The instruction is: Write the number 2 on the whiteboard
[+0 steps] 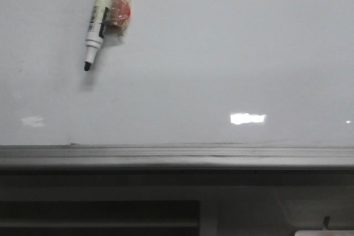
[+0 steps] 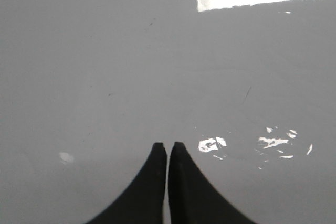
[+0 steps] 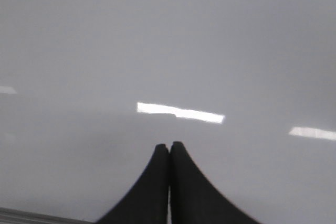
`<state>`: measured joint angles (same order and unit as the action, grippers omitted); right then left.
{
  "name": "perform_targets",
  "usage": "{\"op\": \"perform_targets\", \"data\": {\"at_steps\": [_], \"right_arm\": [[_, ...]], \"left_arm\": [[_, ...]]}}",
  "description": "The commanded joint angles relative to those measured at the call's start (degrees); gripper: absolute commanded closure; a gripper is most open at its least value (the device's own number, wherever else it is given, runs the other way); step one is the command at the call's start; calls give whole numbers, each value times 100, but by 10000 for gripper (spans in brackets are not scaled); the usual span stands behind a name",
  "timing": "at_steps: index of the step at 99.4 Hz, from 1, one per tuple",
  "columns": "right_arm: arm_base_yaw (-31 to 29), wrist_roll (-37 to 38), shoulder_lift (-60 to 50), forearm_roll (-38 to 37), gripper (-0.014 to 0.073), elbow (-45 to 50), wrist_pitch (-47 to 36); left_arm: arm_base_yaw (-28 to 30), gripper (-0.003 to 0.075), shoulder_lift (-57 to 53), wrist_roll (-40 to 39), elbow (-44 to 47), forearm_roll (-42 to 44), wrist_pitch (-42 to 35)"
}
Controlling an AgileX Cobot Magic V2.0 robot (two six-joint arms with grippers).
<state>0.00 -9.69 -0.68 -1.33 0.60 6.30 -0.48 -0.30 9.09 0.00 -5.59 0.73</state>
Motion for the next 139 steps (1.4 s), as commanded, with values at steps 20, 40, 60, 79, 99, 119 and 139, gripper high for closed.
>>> {"op": "perform_targets", "data": {"at_steps": [20,40,60,79,99,119,139], "right_arm": [[-33,-13,-87,-32,660,155,-466],[-33,-13,-87,-32,660,155,-466],[-33,-13,-87,-32,660,155,-466],[-33,-13,-87,-32,660,155,-479],[-33,-3,-87,515,660,155,-772],[-33,-3,-87,1890,660,155,-1016],[-33,-3,-87,3856,660,95,-1046]], "left_arm": [[9,740,-152,-66,79,-46,-416],[9,740,-152,-66,79,-46,-416],[9,740,-152,-66,79,-46,-416],[9,740,-152,-66,79,-46,-416],[9,740,-152,-66,79,-494,-426],[9,741,-152,-66,79,-2060,-426],[9,741,-152,-66,19,-3607,-475]]}}
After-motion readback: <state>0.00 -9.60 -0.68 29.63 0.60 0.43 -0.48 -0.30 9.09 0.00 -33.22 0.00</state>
